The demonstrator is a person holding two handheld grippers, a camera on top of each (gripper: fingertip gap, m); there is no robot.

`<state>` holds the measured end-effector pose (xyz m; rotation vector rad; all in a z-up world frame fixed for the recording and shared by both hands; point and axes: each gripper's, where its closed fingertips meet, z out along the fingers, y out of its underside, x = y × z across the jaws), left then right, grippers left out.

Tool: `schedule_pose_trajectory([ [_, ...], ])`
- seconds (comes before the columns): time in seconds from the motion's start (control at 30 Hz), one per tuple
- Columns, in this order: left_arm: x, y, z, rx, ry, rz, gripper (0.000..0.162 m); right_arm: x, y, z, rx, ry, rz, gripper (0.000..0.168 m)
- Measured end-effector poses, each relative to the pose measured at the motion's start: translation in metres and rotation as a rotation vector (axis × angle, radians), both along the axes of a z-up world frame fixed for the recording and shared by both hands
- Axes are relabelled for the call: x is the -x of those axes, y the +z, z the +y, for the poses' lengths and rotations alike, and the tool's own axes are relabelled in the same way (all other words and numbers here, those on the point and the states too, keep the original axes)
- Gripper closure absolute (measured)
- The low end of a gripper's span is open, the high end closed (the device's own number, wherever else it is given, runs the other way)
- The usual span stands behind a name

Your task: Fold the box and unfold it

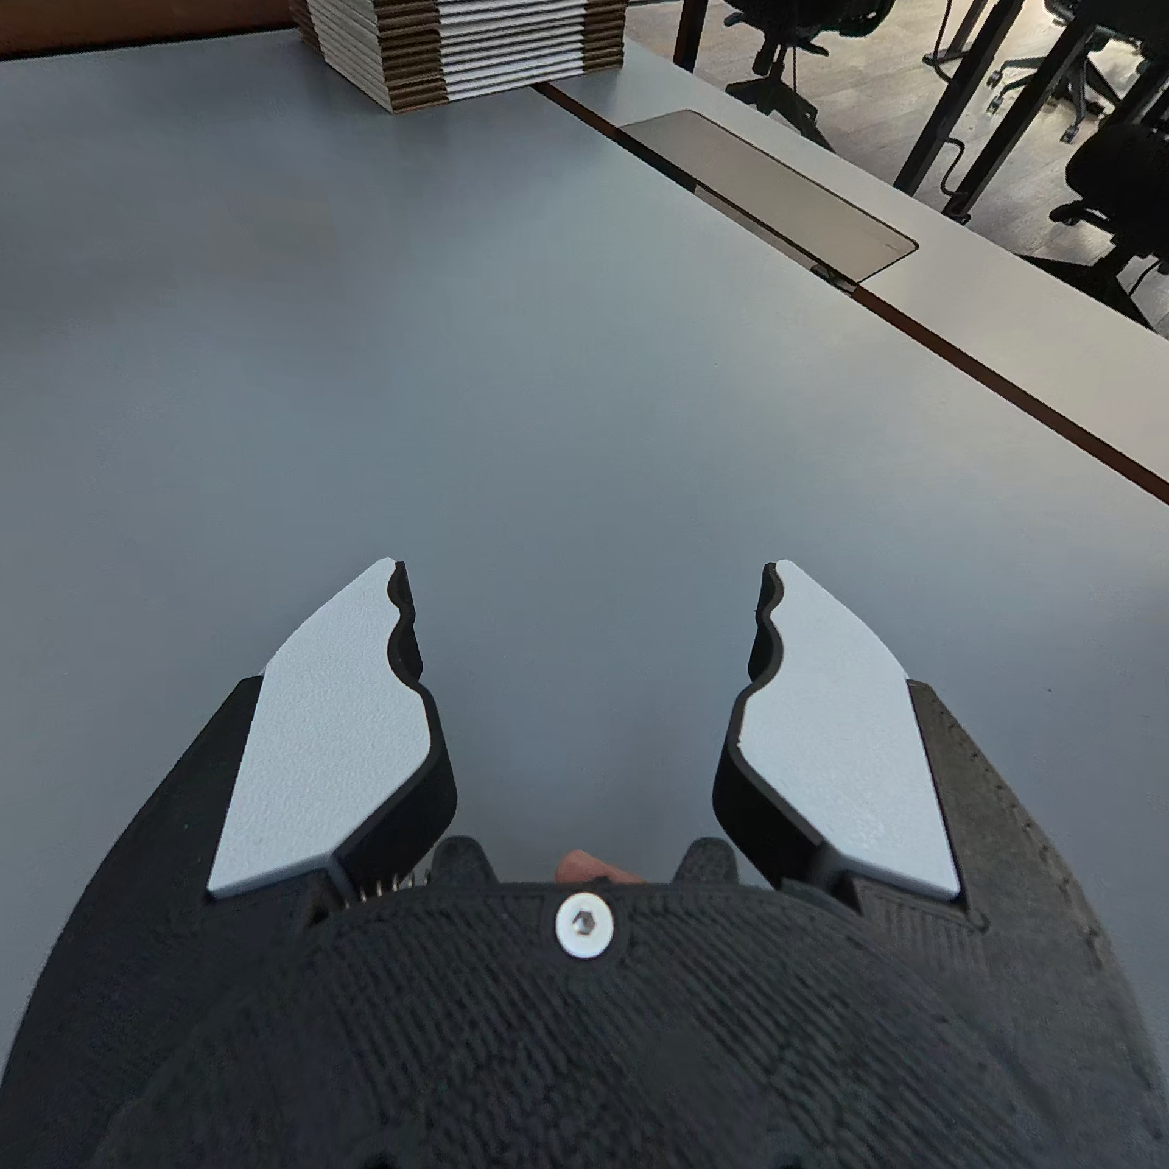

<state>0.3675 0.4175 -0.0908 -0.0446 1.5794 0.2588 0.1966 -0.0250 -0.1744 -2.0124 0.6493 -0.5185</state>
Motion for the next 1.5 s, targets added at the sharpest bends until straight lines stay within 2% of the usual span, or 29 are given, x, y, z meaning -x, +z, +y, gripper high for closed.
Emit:
schedule_pose_trajectory([
  [0.2, 0.039, 0.045, -0.023, 0.011, -0.022, -0.136, 0.161, 0.002, 0.001, 0.001, -0.018, -0.009, -0.002, 0.066],
  [0.43, 0.114, 0.076, -0.094, 0.085, -0.123, -0.227, 0.161, 0.007, 0.011, 0.005, -0.031, 0.000, -0.037, 0.068],
  [0.57, 0.157, 0.063, -0.161, 0.137, -0.266, -0.195, 0.161, 0.009, 0.023, 0.004, -0.051, -0.002, -0.066, 0.071],
  [0.73, 0.207, 0.023, -0.239, 0.227, -0.429, -0.124, 0.161, 0.016, 0.028, -0.007, -0.033, -0.029, -0.121, 0.079],
  [0.87, 0.234, -0.006, -0.275, 0.282, -0.461, -0.087, 0.161, 0.024, 0.017, -0.014, 0.027, -0.033, -0.127, 0.080],
  [1.0, 0.247, -0.007, -0.292, 0.448, -0.462, -0.070, 0.161, 0.031, 0.017, -0.017, 0.057, -0.033, -0.149, 0.080],
  [1.1, 0.251, 0.006, -0.296, 0.702, -0.462, -0.040, 0.161, 0.036, 0.027, -0.017, 0.013, -0.038, -0.157, 0.081],
  [1.2, 0.253, 0.030, -0.294, 1.063, -0.480, 0.019, 0.162, 0.039, 0.036, -0.020, -0.015, -0.047, -0.175, 0.081],
  [1.3, 0.253, 0.043, -0.289, 1.454, -0.502, 0.150, 0.162, 0.043, 0.043, -0.026, -0.027, -0.059, -0.198, 0.081],
  [1.4, 0.249, 0.038, -0.279, 1.875, -0.489, 0.323, 0.162, 0.047, 0.046, -0.033, -0.046, -0.072, -0.201, 0.082],
  [1.5, 0.241, 0.012, -0.262, 2.213, -0.402, 0.453, 0.162, 0.051, 0.043, -0.038, -0.052, -0.077, -0.199, 0.082],
])
